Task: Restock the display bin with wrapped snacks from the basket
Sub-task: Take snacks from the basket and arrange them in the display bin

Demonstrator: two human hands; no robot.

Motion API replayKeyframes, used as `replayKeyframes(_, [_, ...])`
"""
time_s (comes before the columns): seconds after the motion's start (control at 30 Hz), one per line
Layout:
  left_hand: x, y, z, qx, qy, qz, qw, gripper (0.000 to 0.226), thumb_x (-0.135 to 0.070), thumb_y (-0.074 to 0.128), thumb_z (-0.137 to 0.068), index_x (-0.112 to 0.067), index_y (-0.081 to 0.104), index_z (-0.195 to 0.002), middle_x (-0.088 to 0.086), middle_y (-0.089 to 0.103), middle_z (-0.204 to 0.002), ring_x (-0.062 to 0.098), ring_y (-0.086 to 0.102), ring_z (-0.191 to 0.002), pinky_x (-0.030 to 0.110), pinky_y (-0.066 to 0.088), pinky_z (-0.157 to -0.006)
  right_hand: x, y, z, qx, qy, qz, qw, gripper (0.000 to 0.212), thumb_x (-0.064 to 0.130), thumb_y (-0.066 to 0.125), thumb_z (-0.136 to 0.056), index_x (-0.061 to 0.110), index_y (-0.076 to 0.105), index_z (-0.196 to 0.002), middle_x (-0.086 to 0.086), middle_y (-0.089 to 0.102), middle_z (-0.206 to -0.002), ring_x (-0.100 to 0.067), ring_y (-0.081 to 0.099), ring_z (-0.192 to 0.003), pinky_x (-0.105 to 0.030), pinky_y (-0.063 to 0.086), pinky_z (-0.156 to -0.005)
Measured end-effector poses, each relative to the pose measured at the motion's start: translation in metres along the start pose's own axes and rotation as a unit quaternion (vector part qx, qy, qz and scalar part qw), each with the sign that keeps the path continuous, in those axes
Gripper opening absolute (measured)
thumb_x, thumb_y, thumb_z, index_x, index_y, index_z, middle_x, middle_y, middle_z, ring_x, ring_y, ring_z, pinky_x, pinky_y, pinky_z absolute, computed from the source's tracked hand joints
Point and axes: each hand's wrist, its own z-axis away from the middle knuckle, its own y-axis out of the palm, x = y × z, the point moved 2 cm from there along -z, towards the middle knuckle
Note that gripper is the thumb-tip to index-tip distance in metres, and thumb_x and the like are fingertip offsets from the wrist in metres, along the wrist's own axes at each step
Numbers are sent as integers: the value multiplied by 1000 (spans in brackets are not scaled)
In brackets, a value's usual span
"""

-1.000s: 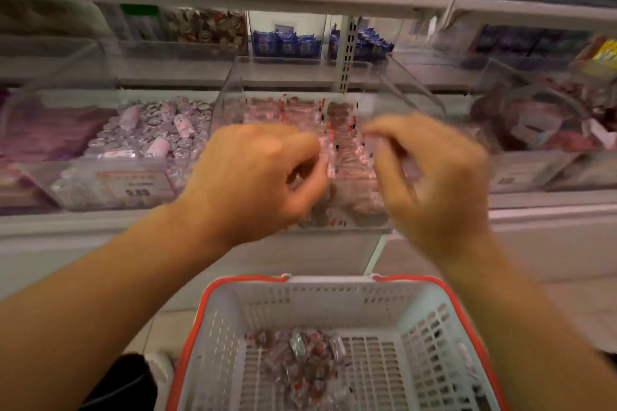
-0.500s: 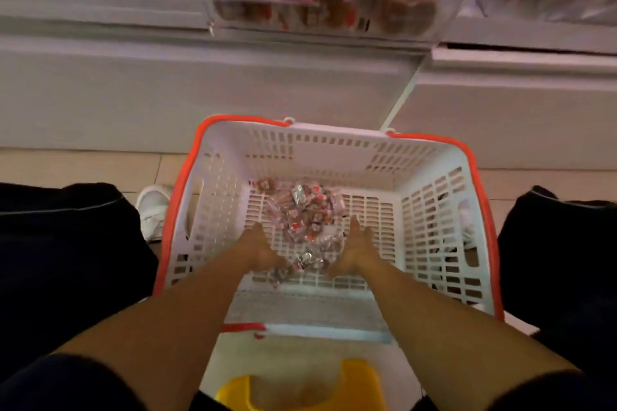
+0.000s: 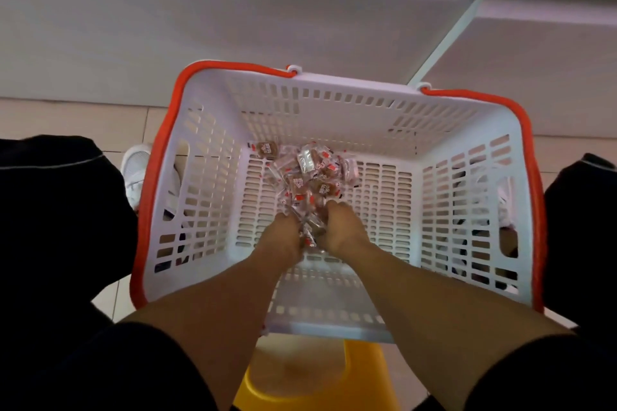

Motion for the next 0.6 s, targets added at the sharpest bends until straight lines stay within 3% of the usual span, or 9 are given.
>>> replayKeyframes(0.07, [2, 0, 0, 2, 11, 32, 999, 44, -23, 77, -76, -14, 63, -117, 9, 63, -113, 26, 64, -100, 40, 54, -90, 3, -1, 1, 21, -12, -10, 1000, 31, 15, 70, -82, 15, 62, -111, -10, 66, -109, -28, 64, -98, -35, 54, -85])
replayKeyframes(0.2, [5, -2, -2, -2, 24, 132, 991, 19, -29, 76, -79, -18, 67, -92, 2, 68, -93, 23, 67, -91, 33, 54, -82, -2, -1, 3, 66, 11, -77, 995, 44, 16, 79, -76, 9, 63, -116, -12, 66, -114, -29, 63, -107, -29, 47, -81])
replayKeyframes(0.33, [4, -3, -5, -3, -6, 256, 967, 17, -35, 68, -90, -25, 57, -99, -4, 65, -91, 22, 62, -95, 35, 49, -89, -7, 2, 14, 80, 8, -101, 992, 52, 22, 87, -68, 13, 64, -114, -7, 67, -108, -25, 65, -100, -36, 55, -88])
replayKeyframes(0.4, [3, -2, -5, -35, -13, 273, 961, 15, -32, 65, -93, -24, 54, -100, -8, 60, -87, 22, 60, -95, 32, 45, -84, -3, 6, 16, 63, 31, -100, 993, 38, 21, 85, -67, 15, 67, -100, -4, 67, -94, -22, 64, -87, -38, 58, -83])
replayKeyframes(0.47, [0, -1, -5, -38, -11, 288, 957, 21, -27, 65, -94, -18, 56, -111, -1, 63, -97, 22, 59, -97, 32, 45, -87, 2, 7, 15, 45, 69, -80, 993, 20, 20, 79, -71, 17, 66, -86, -2, 66, -81, -22, 65, -78, -36, 58, -73])
replayKeyframes(0.53, [-4, 0, -6, -16, 7, 296, 955, 23, -20, 68, -91, -14, 58, -111, 4, 64, -100, 22, 59, -94, 31, 46, -86, 5, 7, 15, 52, 100, -73, 991, 29, 25, 82, -69, 18, 64, -90, -2, 67, -86, -22, 67, -80, -34, 58, -71])
replayKeyframes(0.6, [-8, 3, -9, 1, 31, 263, 964, 17, -13, 70, -87, -14, 56, -97, 2, 61, -87, 19, 56, -84, 26, 43, -77, 6, 9, 14, 68, 121, -88, 986, 43, 26, 90, -59, 17, 66, -94, -3, 70, -90, -22, 70, -83, -34, 60, -75])
